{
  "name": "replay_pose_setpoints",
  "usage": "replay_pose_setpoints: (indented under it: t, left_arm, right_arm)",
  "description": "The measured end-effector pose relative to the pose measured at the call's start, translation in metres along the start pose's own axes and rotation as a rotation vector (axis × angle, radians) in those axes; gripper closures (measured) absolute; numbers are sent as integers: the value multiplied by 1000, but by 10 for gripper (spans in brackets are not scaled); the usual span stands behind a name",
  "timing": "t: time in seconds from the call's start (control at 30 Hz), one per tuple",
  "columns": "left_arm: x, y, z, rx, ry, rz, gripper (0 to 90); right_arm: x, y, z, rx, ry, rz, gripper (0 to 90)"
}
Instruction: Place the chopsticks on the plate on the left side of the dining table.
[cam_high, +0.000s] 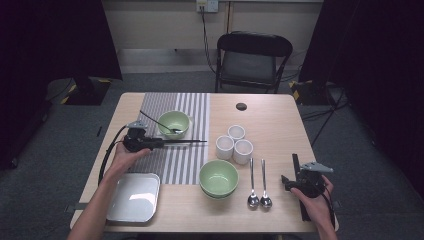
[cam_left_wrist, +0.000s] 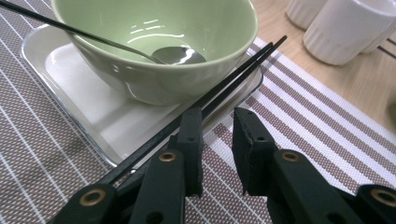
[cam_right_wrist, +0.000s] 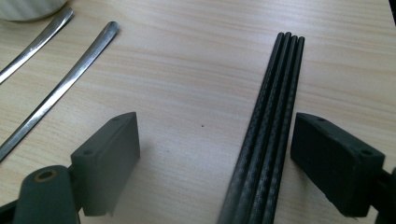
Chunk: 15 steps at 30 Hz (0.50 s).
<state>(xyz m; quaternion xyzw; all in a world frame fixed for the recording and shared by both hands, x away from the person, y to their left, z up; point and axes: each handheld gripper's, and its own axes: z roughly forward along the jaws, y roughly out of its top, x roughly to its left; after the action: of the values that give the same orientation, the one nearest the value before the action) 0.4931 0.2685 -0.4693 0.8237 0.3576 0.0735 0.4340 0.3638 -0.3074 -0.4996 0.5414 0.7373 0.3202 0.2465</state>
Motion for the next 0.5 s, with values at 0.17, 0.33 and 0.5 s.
replay_pose_setpoints:
  t: [0.17,0.33,0.5]
  left_arm:
    - [1,-3,7,36,10,-1,727]
    - [2,-3,9,45,21,2,705]
    - [1,-2,10,26,32,-1,713]
  right_arm:
    - [0,0,0,1,0,1,150]
    - [0,0,0,0,0,0,149]
    - [0,0,0,1,0,1,149]
